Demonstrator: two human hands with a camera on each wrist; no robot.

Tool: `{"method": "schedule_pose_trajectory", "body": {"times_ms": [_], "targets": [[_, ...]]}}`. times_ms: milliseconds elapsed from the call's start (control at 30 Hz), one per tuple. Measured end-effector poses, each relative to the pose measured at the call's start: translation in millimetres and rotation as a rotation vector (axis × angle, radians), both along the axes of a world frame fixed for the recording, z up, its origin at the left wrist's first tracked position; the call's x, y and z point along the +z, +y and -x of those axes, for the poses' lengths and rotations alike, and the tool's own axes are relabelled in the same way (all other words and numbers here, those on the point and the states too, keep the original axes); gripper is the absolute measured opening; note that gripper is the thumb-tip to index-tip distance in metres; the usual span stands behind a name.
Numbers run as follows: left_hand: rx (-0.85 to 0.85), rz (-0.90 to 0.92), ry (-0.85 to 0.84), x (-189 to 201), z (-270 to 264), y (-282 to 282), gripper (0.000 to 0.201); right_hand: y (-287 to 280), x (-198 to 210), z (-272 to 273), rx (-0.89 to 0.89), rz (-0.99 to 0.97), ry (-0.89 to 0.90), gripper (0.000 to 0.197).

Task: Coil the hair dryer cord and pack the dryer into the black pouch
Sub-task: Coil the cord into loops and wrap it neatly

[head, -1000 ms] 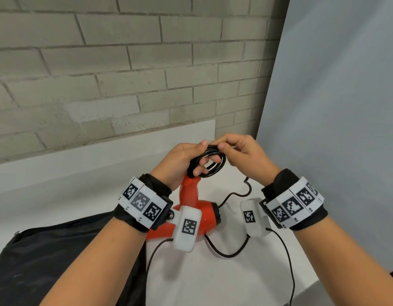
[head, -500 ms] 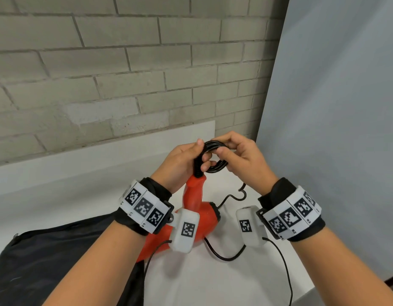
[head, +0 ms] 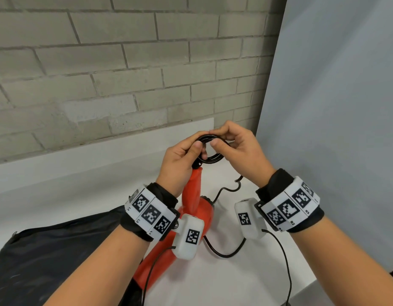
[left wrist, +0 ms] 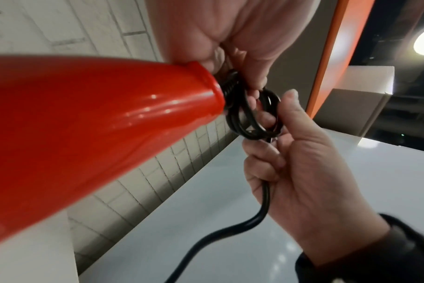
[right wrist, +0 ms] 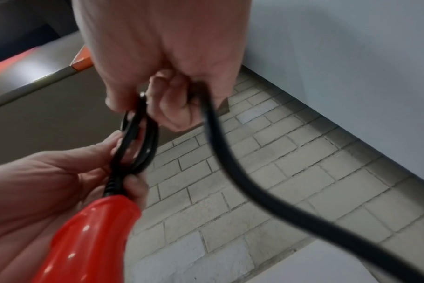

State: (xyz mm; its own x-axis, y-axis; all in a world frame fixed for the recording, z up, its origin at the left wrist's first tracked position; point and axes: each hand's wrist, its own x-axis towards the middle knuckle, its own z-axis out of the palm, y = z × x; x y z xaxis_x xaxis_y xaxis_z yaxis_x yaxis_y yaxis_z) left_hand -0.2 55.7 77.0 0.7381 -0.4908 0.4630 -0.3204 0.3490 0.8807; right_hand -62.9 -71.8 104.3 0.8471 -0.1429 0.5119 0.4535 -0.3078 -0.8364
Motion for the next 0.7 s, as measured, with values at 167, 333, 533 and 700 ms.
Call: {"method": "schedule_pose_trajectory", "body": {"times_ms": [167,333,533,700], "targets": [[0.029,-0.02,-0.022,-0.3,-3.2,3.4,0.031,-7.0,-6.3,1.7,0.055,-0.001,0.011,0.017],[0.063,-0.02,-0.039,-0.3,-4.0,4.5,0.034,-7.2,-10.3,-2.3,0.031,0.048,-0.005,0.021],[0.103,-0.02,-0.04,-2.1,1.9,2.2,0.033,-24.3,-21.3,12.4,-0.193,0.115,-0.014,0.021],[0.152,-0.026,-0.04,-6.4,-3.9,7.4,0.033,-59.5,-71.4,34.5,-0.484,0.251,0.335,0.018]]}}
